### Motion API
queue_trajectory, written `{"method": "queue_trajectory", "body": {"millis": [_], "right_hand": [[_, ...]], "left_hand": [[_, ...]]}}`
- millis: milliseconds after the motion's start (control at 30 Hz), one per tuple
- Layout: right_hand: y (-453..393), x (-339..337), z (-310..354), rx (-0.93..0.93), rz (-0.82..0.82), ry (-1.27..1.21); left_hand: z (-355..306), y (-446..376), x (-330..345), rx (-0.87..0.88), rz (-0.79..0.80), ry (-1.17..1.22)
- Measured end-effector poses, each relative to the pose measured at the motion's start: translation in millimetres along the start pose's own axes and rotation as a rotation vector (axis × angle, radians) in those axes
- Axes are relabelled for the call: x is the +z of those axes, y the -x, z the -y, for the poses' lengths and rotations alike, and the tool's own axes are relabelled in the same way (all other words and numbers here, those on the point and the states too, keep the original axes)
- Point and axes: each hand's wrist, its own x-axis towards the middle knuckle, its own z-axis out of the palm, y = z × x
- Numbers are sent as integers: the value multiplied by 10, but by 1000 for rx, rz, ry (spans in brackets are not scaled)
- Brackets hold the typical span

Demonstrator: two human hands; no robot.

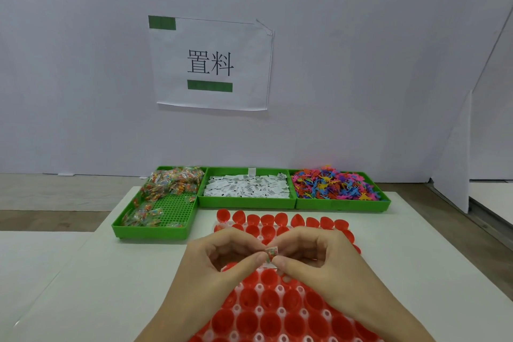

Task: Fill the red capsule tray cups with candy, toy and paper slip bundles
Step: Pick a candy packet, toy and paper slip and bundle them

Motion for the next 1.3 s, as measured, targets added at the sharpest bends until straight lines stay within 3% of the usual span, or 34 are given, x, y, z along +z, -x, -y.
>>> {"method": "queue_trajectory", "body": {"millis": [267, 400, 633, 767, 867, 1033, 1200, 1300], "right_hand": [[3, -17, 14, 21, 24, -20], [-195, -164, 36, 71, 79, 34], [-1154, -805, -479, 116, -255, 777], [-1492, -1077, -858, 182, -232, 943], [-1578, -1111, -1009, 210, -115, 969], [-1655, -1090, -1065, 167, -122, 1049], [-1584, -1072, -1002, 59, -293, 1022], [-1467, -975, -815, 8, -441, 785]], "left_hand": [[0, -1, -4, -11, 23, 9], [-1, -42, -75, 4, -40, -8], [62, -104, -216, -12, -112, 2], [109, -140, -298, -13, -170, 1], [130, -167, -353, -6, -187, -5], [121, -174, -379, -2, -207, 9], [110, -177, -398, 5, -228, -6], [97, -171, -415, 2, -239, -3]]}}
